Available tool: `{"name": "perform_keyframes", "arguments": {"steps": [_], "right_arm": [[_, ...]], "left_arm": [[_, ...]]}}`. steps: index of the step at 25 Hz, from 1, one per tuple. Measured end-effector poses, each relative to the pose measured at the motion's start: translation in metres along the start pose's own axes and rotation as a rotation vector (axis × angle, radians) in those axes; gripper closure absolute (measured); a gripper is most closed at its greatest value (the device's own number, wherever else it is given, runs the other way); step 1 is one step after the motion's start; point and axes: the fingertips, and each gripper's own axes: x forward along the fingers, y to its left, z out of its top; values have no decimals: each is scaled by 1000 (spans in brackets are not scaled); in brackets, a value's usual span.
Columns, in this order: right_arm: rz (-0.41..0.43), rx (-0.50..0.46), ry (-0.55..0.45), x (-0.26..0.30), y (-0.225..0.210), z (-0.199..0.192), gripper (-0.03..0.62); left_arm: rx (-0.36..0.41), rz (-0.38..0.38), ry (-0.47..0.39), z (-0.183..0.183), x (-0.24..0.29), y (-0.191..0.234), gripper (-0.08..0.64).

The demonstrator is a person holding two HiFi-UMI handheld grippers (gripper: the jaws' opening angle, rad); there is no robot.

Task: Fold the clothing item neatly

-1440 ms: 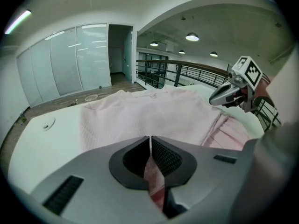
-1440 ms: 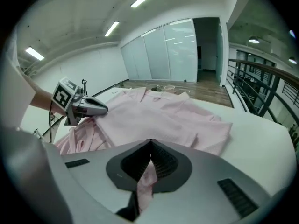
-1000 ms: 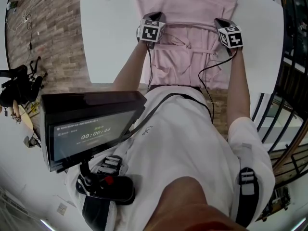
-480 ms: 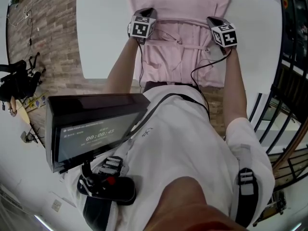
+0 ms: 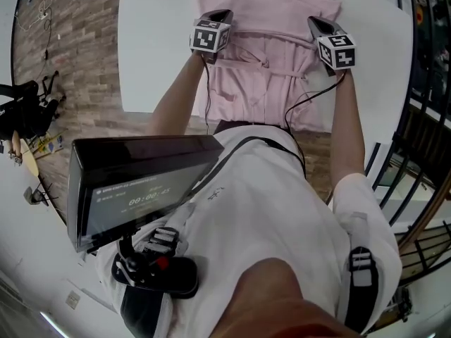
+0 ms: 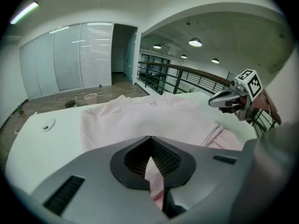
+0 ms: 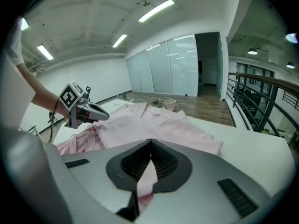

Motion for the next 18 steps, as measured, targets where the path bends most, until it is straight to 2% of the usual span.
{"name": "perform_keyframes", "arguments": {"steps": [4, 9, 14, 18], "right_arm": [[-13, -36, -69, -1, -9, 34, 589], [-32, -86, -86, 1, -23, 66, 589], [-59, -109, -91, 2, -44, 90, 589], [-95, -115, -92, 15, -57, 81, 589]], "left_arm": [[43, -93, -50, 44, -4, -13, 558], [155, -172, -87, 108, -6, -19, 557], [203, -177, -105, 156, 5, -13, 558], [251, -120, -81, 149, 33, -3, 557]]}}
